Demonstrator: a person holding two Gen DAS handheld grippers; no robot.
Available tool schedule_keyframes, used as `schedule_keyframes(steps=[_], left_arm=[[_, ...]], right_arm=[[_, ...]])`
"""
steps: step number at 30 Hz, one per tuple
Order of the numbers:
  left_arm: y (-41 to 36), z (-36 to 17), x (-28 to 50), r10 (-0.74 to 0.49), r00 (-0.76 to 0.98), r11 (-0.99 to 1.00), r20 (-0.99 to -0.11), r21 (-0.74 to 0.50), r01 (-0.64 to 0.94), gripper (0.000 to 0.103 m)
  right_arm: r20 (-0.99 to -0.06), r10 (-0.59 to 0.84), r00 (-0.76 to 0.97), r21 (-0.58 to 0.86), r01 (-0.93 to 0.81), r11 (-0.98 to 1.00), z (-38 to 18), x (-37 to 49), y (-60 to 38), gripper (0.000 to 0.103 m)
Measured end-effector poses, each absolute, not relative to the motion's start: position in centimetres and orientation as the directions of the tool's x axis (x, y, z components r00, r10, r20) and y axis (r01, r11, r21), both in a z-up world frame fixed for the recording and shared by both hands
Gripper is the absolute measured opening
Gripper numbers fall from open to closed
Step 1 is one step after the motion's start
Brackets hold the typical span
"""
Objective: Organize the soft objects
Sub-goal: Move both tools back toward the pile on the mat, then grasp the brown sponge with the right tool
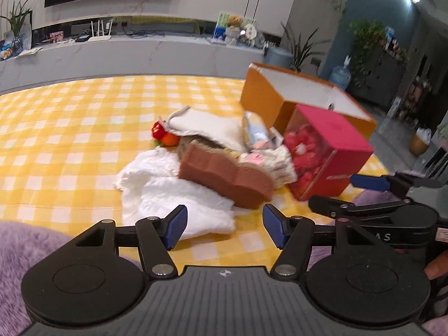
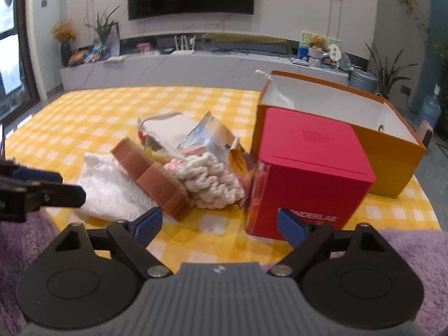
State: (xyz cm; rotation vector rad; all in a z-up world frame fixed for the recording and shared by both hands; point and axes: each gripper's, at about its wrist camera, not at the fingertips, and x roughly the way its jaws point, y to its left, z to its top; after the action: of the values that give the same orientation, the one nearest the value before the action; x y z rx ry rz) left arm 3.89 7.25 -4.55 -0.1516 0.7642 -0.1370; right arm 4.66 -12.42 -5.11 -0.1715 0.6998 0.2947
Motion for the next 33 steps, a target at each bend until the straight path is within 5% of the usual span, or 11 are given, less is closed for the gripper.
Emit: schedule_keyframes(steps=[10, 27, 29, 33], left_arm=[[9.0, -5.4, 5.6, -0.091, 0.657, 0.990, -0.749, -0.137, -0.019, 0.073], [11.3, -6.8, 8.1, -0.002, 0.587, 0.974, -0.810, -0.133, -0.181, 0.079], [11.4, -6.8, 8.0, -0.006, 0.583, 0.972, -0.812, -0.142, -0.187, 0.079], [11.4, -7.0, 8.1, -0.011, 0.568, 0.972, -0.823, -0.142, -0.187, 0.079]], right_arm=[[-0.638, 0.319, 0.701, -0.147, -0.517, 0.843, -4.7, 5.8, -7.7, 0.059], [-0.659, 0.314, 0.683, -0.300, -0.622, 0.724, -8.2, 8.6, -3.6, 0.051], [-0.647, 0.306, 0.698, -0.319, -0.612, 0.723, -8.1, 8.4, -3.6, 0.040], [-0.643, 0.325, 0.693, -0.291, -0.614, 0.734, -6.9, 7.7, -4.1, 0.035]])
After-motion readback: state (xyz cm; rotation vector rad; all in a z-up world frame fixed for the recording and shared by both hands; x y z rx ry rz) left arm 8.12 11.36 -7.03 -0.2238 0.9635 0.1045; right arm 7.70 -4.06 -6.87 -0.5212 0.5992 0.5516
